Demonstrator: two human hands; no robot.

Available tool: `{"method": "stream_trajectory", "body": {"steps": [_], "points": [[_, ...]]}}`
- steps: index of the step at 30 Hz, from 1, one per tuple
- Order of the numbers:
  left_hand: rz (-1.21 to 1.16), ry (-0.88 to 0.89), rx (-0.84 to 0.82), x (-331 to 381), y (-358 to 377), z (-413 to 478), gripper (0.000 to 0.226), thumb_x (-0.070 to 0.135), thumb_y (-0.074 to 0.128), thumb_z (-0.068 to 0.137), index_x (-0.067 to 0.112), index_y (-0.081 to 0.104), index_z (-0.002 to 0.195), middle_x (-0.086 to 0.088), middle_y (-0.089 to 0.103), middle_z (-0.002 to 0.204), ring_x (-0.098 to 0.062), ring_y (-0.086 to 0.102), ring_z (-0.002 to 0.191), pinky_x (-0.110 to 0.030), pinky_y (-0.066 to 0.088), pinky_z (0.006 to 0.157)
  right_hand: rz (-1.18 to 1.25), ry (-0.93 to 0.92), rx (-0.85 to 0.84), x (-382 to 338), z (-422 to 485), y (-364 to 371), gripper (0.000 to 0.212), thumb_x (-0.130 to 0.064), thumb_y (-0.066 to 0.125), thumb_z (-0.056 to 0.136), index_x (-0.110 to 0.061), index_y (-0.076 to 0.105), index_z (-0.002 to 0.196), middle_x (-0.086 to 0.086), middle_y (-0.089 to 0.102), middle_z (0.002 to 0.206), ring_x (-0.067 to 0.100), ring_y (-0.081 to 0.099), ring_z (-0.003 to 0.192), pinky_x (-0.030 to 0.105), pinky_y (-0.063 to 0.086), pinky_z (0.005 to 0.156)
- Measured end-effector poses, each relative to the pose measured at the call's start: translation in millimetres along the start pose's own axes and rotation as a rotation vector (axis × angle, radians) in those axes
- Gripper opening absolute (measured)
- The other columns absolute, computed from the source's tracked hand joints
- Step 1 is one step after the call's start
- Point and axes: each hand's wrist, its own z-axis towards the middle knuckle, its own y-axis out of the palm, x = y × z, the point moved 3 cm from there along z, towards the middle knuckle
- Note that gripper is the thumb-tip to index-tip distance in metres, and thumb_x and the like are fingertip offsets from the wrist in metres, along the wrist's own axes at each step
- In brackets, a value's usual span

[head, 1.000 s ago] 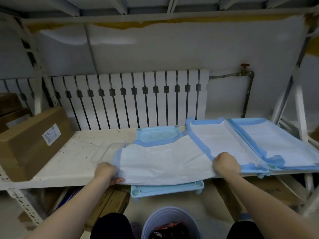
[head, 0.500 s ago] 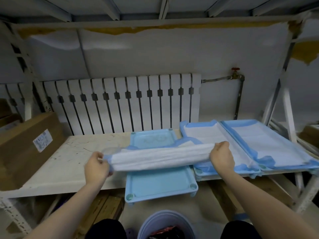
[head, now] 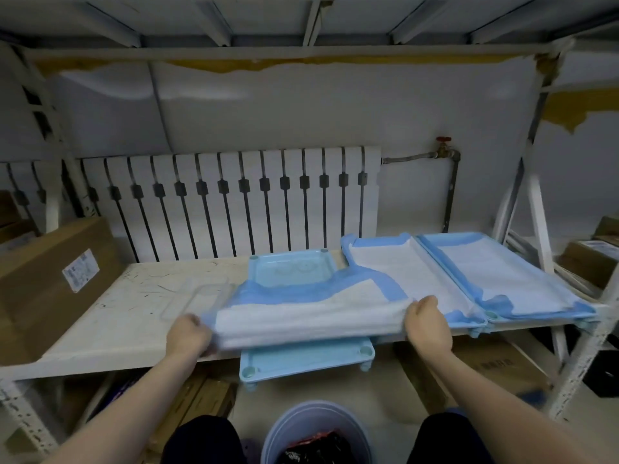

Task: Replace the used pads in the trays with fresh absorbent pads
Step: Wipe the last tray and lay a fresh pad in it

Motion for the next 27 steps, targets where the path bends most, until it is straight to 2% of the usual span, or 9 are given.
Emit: {"method": "stream_trajectory", "body": {"steps": [3,5,10,14,16,19,22,25,27], "points": [[0.136,-0.106,-0.111,-29.0,0.1,2.1,0.015,0.002,0.056,0.082,-0.004,0.062,0.070,-0.017,0.066,0.054,-0.027,0.063,0.052,-0.030,0.050,0.057,-0.062,0.069,-0.129,15.2,-8.6,1.1,0.024,-0.031,0.048,0.090,-0.011,0.041,0.100,0.006,0.056,0.088,0.026,0.055,0.082,0.035,0.042,0.069],[0.163,-0.135,-0.115,-31.6,-3.7,3.3,0.014,0.001,0.056,0.079,-0.003,0.062,0.067,-0.015,0.066,0.053,-0.026,0.061,0.051,-0.026,0.046,0.057,-0.071,0.107,-0.169,16.7,-4.3,-4.3,0.028,-0.032,0.052,0.086,-0.011,0.042,0.103,0.006,0.056,0.093,0.026,0.054,0.086,0.034,0.041,0.071],[-0.270,-0.337,-0.063,-34.4,-4.9,16.0,0.011,-0.012,0.052,0.086,-0.006,0.053,0.076,-0.024,0.058,0.067,-0.027,0.055,0.044,-0.025,0.046,0.040,-0.013,0.081,-0.177,10.3,6.7,-8.5,0.012,-0.026,0.055,0.085,-0.025,0.055,0.097,0.004,0.060,0.094,0.025,0.058,0.090,0.037,0.049,0.082],[-0.519,-0.090,0.201,-5.7,-27.1,7.9,0.008,0.002,0.050,0.093,0.007,0.057,0.093,-0.010,0.060,0.081,-0.022,0.058,0.066,-0.027,0.051,0.060,0.259,-0.084,-0.042,-13.2,9.8,-16.5,0.009,-0.022,0.059,0.088,-0.018,0.057,0.096,0.006,0.062,0.088,0.025,0.057,0.083,0.033,0.044,0.074],[-0.542,0.041,0.228,0.6,-31.6,2.6,0.008,0.006,0.047,0.096,0.010,0.054,0.094,-0.006,0.058,0.080,-0.020,0.059,0.068,-0.027,0.051,0.063,0.366,-0.140,-0.017,-21.2,8.6,-20.4,0.011,-0.019,0.058,0.090,-0.015,0.054,0.100,0.005,0.058,0.077,0.024,0.056,0.077,0.032,0.043,0.070],[-0.421,-0.115,0.069,-25.6,-12.9,5.6,0.011,-0.001,0.043,0.092,0.004,0.053,0.089,-0.014,0.058,0.072,-0.028,0.056,0.064,-0.037,0.050,0.061,0.321,-0.127,0.010,-12.7,2.3,-18.0,0.012,-0.018,0.056,0.089,-0.022,0.049,0.098,0.005,0.056,0.071,0.026,0.057,0.072,0.037,0.048,0.070],[-0.203,-0.307,-0.125,-58.1,1.6,7.9,0.022,0.000,0.038,0.092,-0.001,0.047,0.073,-0.019,0.050,0.060,-0.025,0.048,0.049,-0.029,0.037,0.049,0.006,-0.046,0.028,4.5,-0.7,-16.5,0.010,-0.024,0.056,0.085,-0.026,0.050,0.093,0.003,0.060,0.080,0.026,0.059,0.079,0.034,0.047,0.071],[0.191,-0.261,-0.292,-62.2,3.6,7.8,0.017,-0.002,0.048,0.084,-0.002,0.051,0.068,-0.017,0.050,0.050,-0.024,0.049,0.045,-0.025,0.035,0.050,-0.316,-0.003,-0.159,7.9,0.6,-12.9,0.012,-0.025,0.057,0.081,-0.025,0.055,0.093,0.003,0.063,0.094,0.026,0.059,0.090,0.031,0.045,0.075],[0.477,-0.125,-0.290,-49.0,2.3,5.8,0.009,0.009,0.054,0.085,0.000,0.056,0.086,-0.016,0.062,0.078,-0.028,0.060,0.072,-0.028,0.042,0.061,-0.508,-0.064,-0.261,3.9,0.0,-5.5,0.023,-0.025,0.056,0.080,-0.021,0.054,0.102,0.004,0.062,0.104,0.025,0.058,0.098,0.033,0.047,0.082]]}}
